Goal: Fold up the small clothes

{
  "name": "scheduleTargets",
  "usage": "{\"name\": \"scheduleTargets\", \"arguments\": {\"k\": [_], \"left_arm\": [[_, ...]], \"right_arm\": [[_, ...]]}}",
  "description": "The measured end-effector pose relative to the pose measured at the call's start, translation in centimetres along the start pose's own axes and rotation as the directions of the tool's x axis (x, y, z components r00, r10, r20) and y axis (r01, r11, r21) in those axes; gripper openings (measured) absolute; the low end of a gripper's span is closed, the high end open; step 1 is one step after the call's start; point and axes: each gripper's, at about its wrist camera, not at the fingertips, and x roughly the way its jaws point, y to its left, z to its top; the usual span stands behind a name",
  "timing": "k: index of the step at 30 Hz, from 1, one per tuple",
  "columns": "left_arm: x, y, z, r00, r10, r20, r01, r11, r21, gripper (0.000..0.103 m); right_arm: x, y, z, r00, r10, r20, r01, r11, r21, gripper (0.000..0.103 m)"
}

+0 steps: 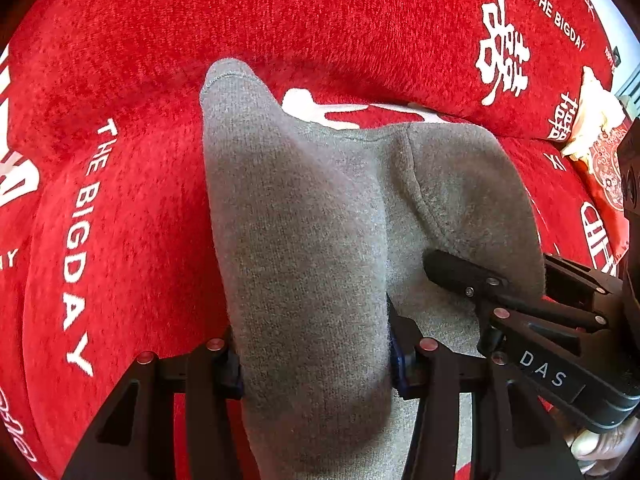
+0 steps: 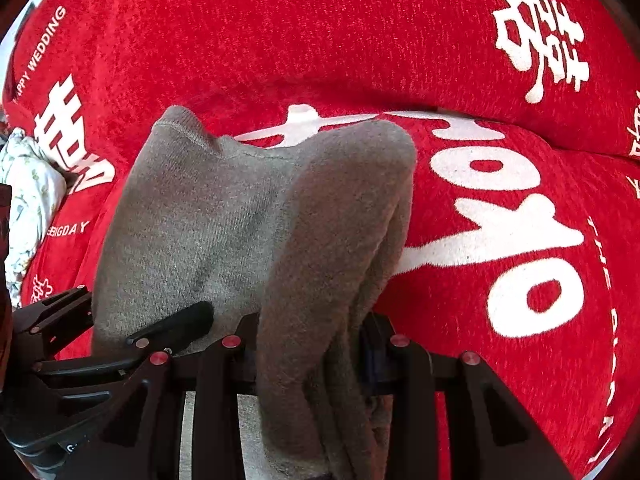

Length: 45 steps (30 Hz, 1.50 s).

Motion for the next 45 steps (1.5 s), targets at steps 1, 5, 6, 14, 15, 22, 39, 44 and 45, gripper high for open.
{"name": "scheduleTargets", "arguments": {"k": [1,5,6,14,15,22,39,44,45], "left_arm": [[0.0,0.0,0.0,1.000,0.000,0.000,0.000,1.000,0.000,0.052],[-0.7,0.3,-0.9,1.000,0.003,0.005,-0.003,1.000,0.007,0.052],[-0.8,0.2,-1.0,1.000,0.004,0.008,-0.004,1.000,0.009,0.052],[-2.1,0.9,-3.0,1.000,0.004,0.025,-0.004,1.000,0.007,0.052],[-2.3,1.0,-3.2,1.000,0.004,0.026,-0.004,1.000,0.004,0.052],[-3.2,1.5,-4.6,0.999,0.005,0.033,-0.005,1.000,0.001,0.052],[-5.6,2.6,-8.5,0.998,0.018,0.054,-0.018,1.000,-0.007,0.052],[-6.3,2.7,-9.7,0.998,0.023,0.064,-0.022,1.000,-0.008,0.052],[-6.4,2.7,-10.0,0.998,0.023,0.065,-0.023,1.000,-0.010,0.052]], "right_arm": [[-0.1,0.2,-0.2,1.000,0.000,-0.001,0.000,1.000,-0.001,0.037],[-0.3,0.8,-0.9,1.000,0.001,0.000,-0.001,1.000,-0.004,0.037],[-0.4,0.9,-1.0,1.000,0.002,0.001,-0.002,1.000,-0.004,0.037],[-1.3,2.4,-2.3,1.000,0.009,0.007,-0.009,1.000,-0.025,0.037],[-1.4,2.6,-2.5,1.000,0.009,0.008,-0.008,1.000,-0.028,0.037],[-2.0,3.7,-3.7,1.000,0.015,0.012,-0.014,0.999,-0.040,0.037],[-3.5,6.4,-7.1,0.999,0.032,0.025,-0.030,0.997,-0.069,0.037],[-4.1,6.9,-8.4,0.999,0.036,0.035,-0.033,0.996,-0.077,0.037],[-4.2,7.0,-8.6,0.999,0.037,0.036,-0.034,0.996,-0.078,0.037]]}}
